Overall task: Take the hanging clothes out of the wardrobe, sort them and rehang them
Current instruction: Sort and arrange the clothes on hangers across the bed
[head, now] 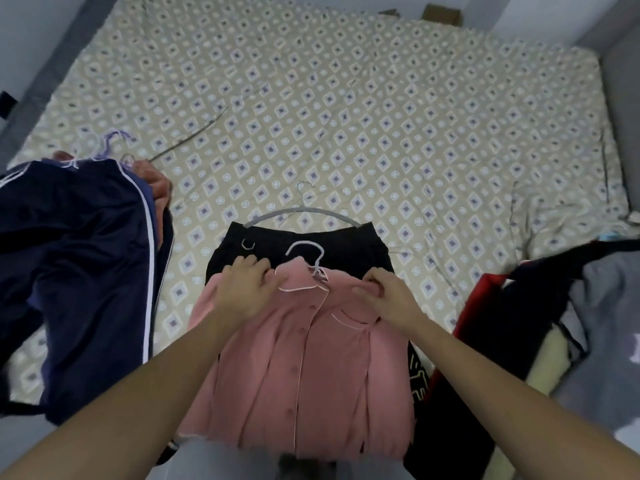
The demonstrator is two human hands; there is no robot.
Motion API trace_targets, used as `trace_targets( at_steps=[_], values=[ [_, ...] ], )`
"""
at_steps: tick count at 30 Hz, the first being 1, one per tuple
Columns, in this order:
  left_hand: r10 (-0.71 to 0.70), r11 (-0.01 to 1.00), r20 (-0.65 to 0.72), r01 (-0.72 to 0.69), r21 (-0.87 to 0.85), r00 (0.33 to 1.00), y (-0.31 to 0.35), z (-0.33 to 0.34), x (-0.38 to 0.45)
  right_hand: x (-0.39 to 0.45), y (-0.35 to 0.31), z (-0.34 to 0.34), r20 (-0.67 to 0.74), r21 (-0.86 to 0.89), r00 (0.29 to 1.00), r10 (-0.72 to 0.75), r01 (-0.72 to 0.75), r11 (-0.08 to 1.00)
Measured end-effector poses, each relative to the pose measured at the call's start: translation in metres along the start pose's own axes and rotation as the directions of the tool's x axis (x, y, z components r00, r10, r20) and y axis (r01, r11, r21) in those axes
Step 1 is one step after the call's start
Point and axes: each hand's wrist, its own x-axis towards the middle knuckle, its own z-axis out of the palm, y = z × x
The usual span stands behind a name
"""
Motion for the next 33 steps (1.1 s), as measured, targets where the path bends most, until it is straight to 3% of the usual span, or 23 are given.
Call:
trace_targets(
  at_steps=[3,10,18,25,33],
  values=[
    [0.047,0.999,-0.044,-0.047,0.018,0.998,0.035,-0.034,-0.053,-0.066,-0.020,-0.030,-0.060,0.081,0.998,0.011,-0.006,0.997],
    [0.161,0.987,-0.181,-0.156,0.040,0.970,0.134,-0.101,-0.217,-0.248,-0.050,-0.103,-0.257,0.010,0.963,-0.086,0.092,0.996],
    [0.311,0.950,-0.359,-0.300,0.087,0.880,0.260,-0.128,-0.408,-0.477,-0.030,-0.149,-0.513,-0.089,0.835,-0.199,0.179,0.980],
    [0.406,0.909,-0.318,-0.416,0.042,0.857,0.386,-0.130,-0.464,-0.596,0.005,-0.241,-0.648,-0.145,0.744,-0.165,0.093,0.985],
    [0.577,0.810,-0.242,-0.584,0.050,0.780,0.518,-0.109,-0.446,-0.654,0.062,-0.362,-0.770,-0.201,0.622,-0.143,-0.024,0.979]
  ],
)
